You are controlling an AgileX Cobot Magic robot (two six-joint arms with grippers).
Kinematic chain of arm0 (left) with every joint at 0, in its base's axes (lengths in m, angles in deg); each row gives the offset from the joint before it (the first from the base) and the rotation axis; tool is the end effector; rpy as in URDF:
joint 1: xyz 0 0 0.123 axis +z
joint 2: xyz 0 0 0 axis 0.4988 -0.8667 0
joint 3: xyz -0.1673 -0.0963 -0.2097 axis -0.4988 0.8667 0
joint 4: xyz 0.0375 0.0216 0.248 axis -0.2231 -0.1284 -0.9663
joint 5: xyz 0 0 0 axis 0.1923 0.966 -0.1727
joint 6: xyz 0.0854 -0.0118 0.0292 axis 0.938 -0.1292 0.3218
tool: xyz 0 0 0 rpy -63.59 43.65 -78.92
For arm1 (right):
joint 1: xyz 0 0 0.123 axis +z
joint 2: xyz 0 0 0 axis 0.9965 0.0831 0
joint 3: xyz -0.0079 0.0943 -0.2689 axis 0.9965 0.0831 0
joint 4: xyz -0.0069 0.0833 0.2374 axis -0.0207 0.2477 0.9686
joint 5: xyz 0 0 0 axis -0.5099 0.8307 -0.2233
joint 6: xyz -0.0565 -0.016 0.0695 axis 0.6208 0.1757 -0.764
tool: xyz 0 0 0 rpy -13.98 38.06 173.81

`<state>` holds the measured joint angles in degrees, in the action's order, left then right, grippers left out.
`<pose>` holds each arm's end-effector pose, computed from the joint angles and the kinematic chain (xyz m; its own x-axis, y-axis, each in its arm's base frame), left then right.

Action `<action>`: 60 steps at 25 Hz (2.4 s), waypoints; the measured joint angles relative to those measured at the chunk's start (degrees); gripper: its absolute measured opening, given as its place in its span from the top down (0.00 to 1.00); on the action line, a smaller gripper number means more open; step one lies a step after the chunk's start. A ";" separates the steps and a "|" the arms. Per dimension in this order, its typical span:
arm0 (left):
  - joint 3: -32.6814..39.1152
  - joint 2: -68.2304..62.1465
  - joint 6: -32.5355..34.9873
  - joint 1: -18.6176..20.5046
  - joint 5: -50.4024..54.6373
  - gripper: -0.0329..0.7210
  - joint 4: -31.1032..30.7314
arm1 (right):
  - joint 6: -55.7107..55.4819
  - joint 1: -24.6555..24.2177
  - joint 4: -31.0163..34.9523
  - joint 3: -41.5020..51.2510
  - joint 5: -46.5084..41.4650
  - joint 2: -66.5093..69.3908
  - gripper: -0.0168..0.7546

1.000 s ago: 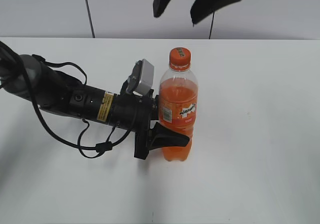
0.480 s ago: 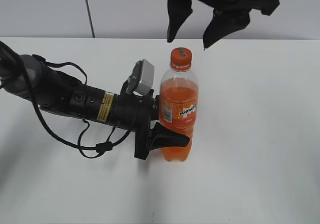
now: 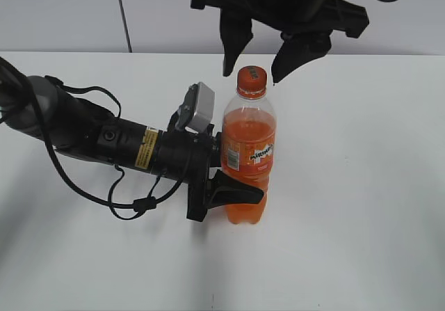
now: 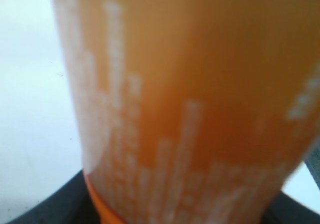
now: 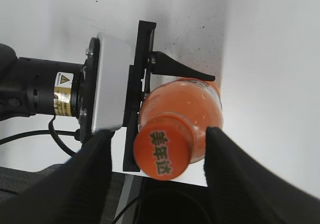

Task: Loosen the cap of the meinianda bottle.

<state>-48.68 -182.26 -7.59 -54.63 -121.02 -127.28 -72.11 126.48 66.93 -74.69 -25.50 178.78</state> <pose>0.3117 -0.2309 0.0888 -0.0757 0.3767 -0.9232 0.9940 -0.0451 -0.0999 0.2757 0.2477 0.3317 -0.9654 -0.0710 -0.2510 -0.1324 0.9624 0.2370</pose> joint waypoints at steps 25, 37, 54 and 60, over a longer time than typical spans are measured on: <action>0.00 0.00 -0.24 0.06 -0.05 0.43 0.00 | 9.62 0.00 0.56 0.00 -0.19 0.98 0.63; 0.00 0.00 -0.24 0.06 -0.05 0.43 -0.18 | 47.76 0.00 0.44 0.00 -0.09 0.92 0.63; -0.05 0.11 0.03 0.23 -0.45 0.43 -1.92 | 89.28 0.00 2.80 -0.05 -0.21 0.81 0.64; -0.05 0.17 0.08 0.23 -0.39 0.43 -1.98 | 100.96 0.00 2.96 -0.16 -0.21 0.79 0.64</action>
<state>-48.73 -182.09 -7.51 -54.40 -121.42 -129.26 28.85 126.48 69.89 -74.85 -25.71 179.57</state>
